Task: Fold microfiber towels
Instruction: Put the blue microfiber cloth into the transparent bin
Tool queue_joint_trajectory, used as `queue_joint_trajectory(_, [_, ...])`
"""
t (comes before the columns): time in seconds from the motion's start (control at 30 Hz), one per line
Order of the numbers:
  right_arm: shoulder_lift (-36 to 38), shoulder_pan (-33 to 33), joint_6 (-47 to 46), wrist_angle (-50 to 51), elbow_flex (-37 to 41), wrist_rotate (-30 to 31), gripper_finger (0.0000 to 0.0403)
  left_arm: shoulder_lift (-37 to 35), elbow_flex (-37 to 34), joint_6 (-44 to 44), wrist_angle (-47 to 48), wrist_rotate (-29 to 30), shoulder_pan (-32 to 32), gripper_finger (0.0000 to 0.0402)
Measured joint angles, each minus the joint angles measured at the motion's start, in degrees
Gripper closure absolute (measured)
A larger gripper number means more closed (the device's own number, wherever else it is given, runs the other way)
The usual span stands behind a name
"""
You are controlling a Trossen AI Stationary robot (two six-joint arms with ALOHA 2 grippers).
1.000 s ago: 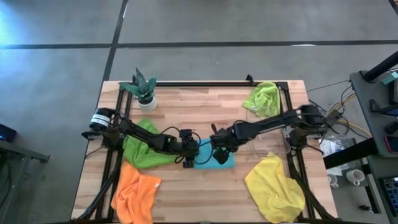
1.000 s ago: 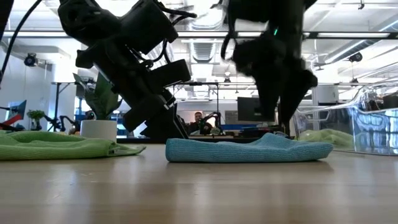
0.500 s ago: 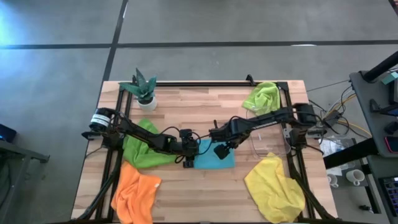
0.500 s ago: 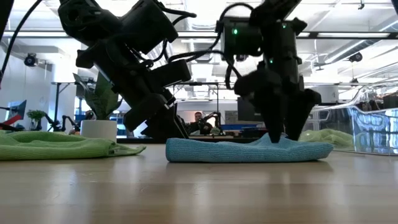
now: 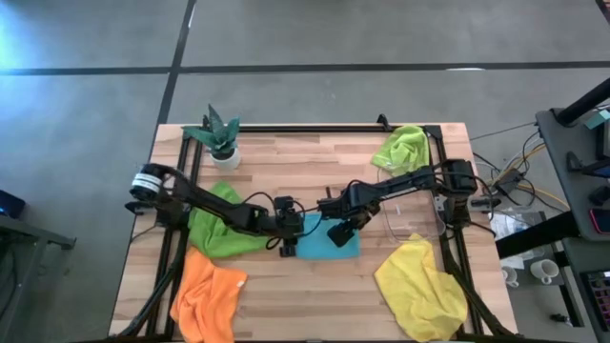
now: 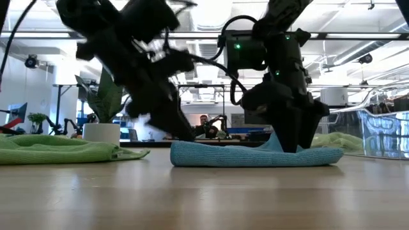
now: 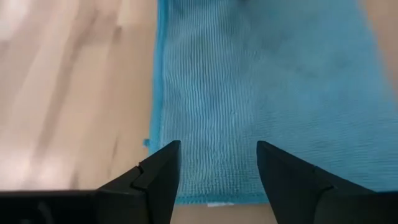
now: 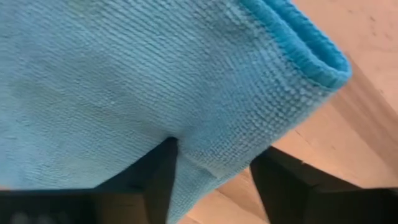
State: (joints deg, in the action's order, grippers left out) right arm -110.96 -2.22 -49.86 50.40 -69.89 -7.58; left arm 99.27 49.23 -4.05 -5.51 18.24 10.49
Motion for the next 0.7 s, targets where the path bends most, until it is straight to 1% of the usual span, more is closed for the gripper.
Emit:
queue_joint_trajectory(0.07, [0.2, -0.1, 0.0, -0.4, 0.0, -0.1, 0.0259, -2.9, 0.0, 0.3, 1.0, 0.0, 0.0, 0.0207])
queue_joint_trajectory(0.17, [0.3, -0.7, 1.1, -0.7, -0.1, 0.1, 0.0319, -8.4, 0.0, 1.3, 6.0, 1.1, 0.0, 0.0207])
queue_joint_trajectory(0.27, [1.2, -2.3, 0.8, -0.9, -0.8, 0.1, 0.0376, -13.9, 0.0, 3.2, 12.3, 5.1, 0.0, 0.0207])
queue_joint_trajectory(0.33, [2.2, -3.6, -0.5, 0.7, -2.6, 0.1, 0.0386, -16.8, 0.0, 3.9, 15.4, 6.7, 0.0, 0.0207])
queue_joint_trajectory(0.43, [2.5, -5.4, -1.8, 9.8, -8.0, 0.1, 0.0388, -19.2, 0.1, 5.4, 17.3, 7.0, -0.1, 0.0207])
queue_joint_trajectory(0.53, [2.6, -6.6, -0.7, 21.1, -14.1, 0.0, 0.0389, -19.8, 0.1, 5.8, 16.8, 8.3, -0.2, 0.0207])
queue_joint_trajectory(0.57, [2.7, -7.1, -0.1, 24.8, -15.6, -0.6, 0.0389, -19.8, 0.1, 4.5, 17.0, 9.4, -0.3, 0.0207])
queue_joint_trajectory(0.6, [2.7, -7.5, 0.6, 29.0, -16.8, -1.7, 0.0389, -19.8, 0.1, 4.9, 17.2, 9.6, -0.3, 0.0207])
queue_joint_trajectory(0.7, [2.7, -8.7, 4.1, 36.4, -19.4, -4.5, 0.0389, -19.1, 0.0, 4.7, 17.0, 9.2, -0.2, 0.0207])
